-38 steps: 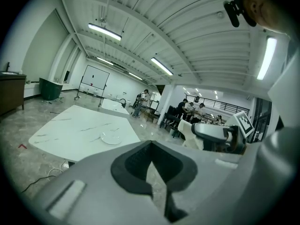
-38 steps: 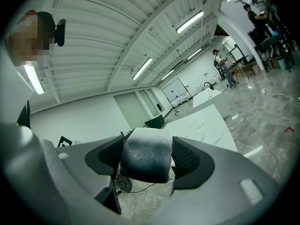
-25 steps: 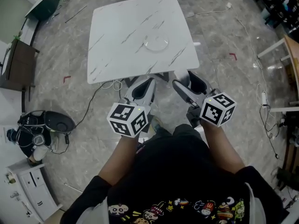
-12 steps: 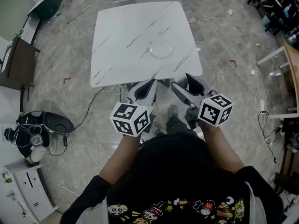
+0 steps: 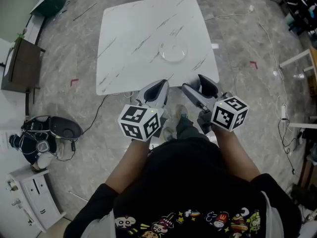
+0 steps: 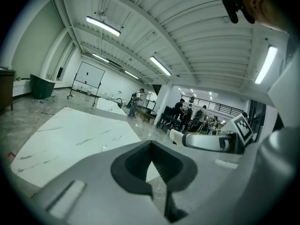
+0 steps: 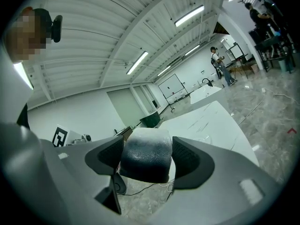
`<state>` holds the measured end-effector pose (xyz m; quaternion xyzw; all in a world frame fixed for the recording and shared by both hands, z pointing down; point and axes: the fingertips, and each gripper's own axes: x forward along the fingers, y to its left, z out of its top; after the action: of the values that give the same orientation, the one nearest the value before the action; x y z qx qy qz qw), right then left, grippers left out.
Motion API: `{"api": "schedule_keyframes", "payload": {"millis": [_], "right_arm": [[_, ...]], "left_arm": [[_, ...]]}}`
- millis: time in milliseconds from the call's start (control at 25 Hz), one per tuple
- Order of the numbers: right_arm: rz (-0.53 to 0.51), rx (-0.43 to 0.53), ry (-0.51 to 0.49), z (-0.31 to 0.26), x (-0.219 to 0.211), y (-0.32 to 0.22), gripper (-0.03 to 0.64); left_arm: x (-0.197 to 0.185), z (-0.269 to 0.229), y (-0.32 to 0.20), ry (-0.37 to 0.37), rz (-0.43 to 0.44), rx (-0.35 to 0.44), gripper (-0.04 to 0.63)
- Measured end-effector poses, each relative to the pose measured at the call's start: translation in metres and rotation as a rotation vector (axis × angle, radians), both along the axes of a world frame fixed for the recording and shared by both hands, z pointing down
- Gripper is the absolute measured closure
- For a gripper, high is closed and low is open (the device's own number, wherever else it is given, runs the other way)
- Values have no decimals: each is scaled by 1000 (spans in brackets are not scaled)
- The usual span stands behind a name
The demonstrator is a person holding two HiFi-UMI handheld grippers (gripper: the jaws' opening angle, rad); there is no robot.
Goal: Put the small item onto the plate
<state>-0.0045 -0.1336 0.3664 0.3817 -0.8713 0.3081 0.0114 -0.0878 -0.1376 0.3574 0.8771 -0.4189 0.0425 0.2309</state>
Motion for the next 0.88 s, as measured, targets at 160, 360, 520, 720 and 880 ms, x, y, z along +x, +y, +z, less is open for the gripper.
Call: {"api": "schedule_keyframes", "payload": {"millis": [160,360,520,720,880], "right_arm": [[-23,-23,7,13,4,-34,268],[-68,-44,35,32,6,-80,268],[-112,-76,76,58,7,-116,268],[-170,-114,142,108,0,-161,268],[-213,-127,222,155,-4,-195,268]], "left_arm": [[4,13,-30,-15,-23,-26,595],[8,35,-70,-28,-69,-71,595],[13,59,-100,-34,-92,-125,595],[14,98,-129,-37,-137,-194,595],[18,130,-144,-37,-162,-242,595]]}}
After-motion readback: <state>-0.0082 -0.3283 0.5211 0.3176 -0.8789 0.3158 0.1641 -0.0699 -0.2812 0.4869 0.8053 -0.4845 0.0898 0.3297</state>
